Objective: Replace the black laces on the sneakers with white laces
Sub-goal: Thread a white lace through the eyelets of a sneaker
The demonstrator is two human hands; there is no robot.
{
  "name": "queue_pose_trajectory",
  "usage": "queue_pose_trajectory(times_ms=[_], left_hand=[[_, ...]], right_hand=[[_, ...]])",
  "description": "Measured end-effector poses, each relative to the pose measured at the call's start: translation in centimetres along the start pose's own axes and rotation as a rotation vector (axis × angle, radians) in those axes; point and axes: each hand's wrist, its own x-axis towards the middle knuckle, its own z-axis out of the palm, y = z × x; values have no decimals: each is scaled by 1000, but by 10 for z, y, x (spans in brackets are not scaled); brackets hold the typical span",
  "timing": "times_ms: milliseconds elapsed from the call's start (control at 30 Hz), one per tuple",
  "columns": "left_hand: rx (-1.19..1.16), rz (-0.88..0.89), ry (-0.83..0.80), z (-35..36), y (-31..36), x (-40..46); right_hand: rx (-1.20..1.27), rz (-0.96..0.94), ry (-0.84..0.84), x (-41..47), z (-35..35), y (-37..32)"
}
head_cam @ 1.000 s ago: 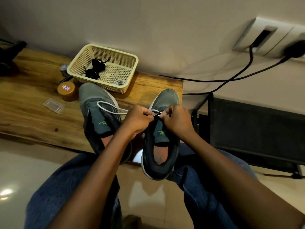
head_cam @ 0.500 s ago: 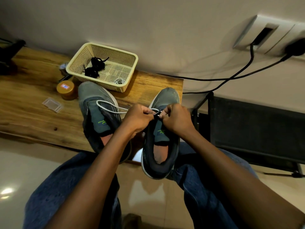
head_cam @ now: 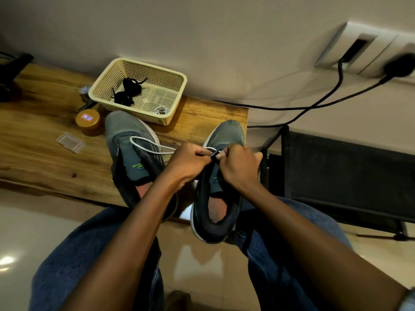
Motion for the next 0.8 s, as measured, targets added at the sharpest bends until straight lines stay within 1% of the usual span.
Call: queue_pose_trajectory(times_ms=[133,300,467,633,733,800], left_hand=[[-11,-7,10,1,0,-1],[28,11,49,4,3,-4],[41,-12,50,5,4,-5],[34,10,56,6,4,-8],[70,38,71,7,3,-8],[119,54,84,7,4,-9]], right_hand=[[6,20,-6,-1,1,-2],[76,32,-67,1,1,1],[124,76,-119,3,7,2],[285,176,-159,9,15,4],[415,259,-179,10,20,4],[437,283,-165,10,21,3]])
